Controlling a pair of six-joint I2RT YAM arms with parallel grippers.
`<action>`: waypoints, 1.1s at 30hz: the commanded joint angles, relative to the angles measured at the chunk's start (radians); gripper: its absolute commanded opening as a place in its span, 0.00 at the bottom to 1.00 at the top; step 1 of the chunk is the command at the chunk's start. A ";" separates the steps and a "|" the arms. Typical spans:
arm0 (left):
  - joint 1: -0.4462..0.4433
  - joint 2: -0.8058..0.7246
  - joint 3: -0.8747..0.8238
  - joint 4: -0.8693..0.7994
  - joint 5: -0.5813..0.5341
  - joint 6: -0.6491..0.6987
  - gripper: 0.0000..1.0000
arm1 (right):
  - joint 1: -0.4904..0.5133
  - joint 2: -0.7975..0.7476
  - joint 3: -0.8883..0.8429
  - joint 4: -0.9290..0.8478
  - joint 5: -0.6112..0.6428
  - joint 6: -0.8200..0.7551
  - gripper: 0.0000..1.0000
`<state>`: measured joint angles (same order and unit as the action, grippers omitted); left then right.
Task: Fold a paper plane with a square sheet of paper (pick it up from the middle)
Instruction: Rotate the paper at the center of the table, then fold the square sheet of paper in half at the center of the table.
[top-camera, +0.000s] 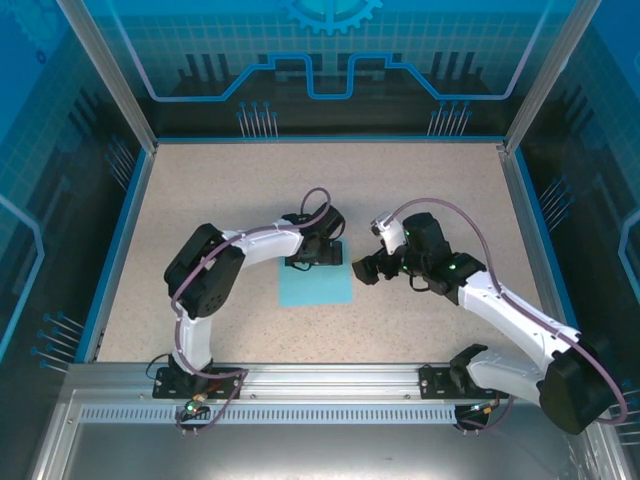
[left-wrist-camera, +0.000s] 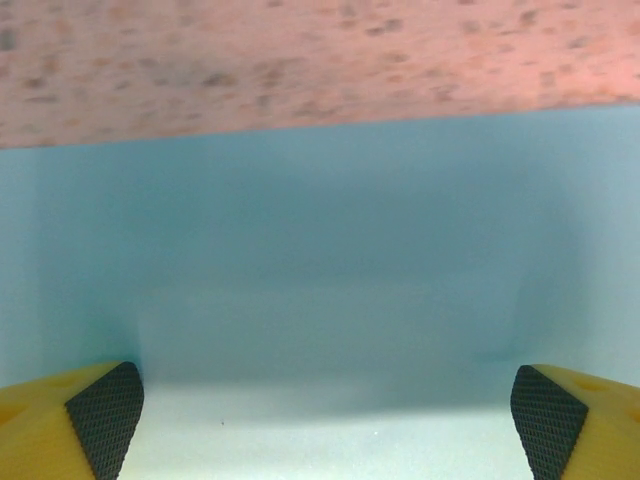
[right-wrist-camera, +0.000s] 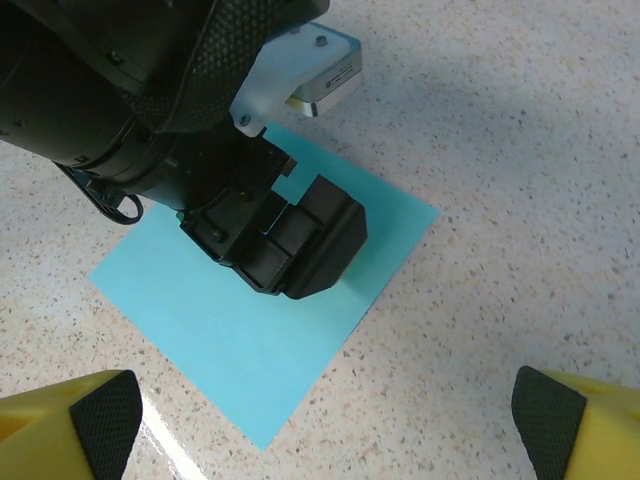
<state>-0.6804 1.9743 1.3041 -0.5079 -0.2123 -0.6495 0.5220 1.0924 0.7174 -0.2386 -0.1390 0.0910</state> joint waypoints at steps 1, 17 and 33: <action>-0.028 0.052 0.042 -0.015 0.104 -0.025 0.99 | -0.029 -0.045 -0.040 0.005 -0.047 0.063 0.99; 0.078 -0.124 0.084 -0.148 0.078 0.106 0.99 | 0.054 -0.004 -0.009 -0.037 -0.055 0.348 0.99; 0.353 -0.596 -0.321 -0.104 0.439 0.216 0.99 | 0.298 0.454 0.391 -0.343 0.269 0.845 0.99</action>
<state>-0.3538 1.4193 1.0382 -0.6216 0.0898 -0.4709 0.7826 1.5005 1.0451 -0.4896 0.0334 0.8032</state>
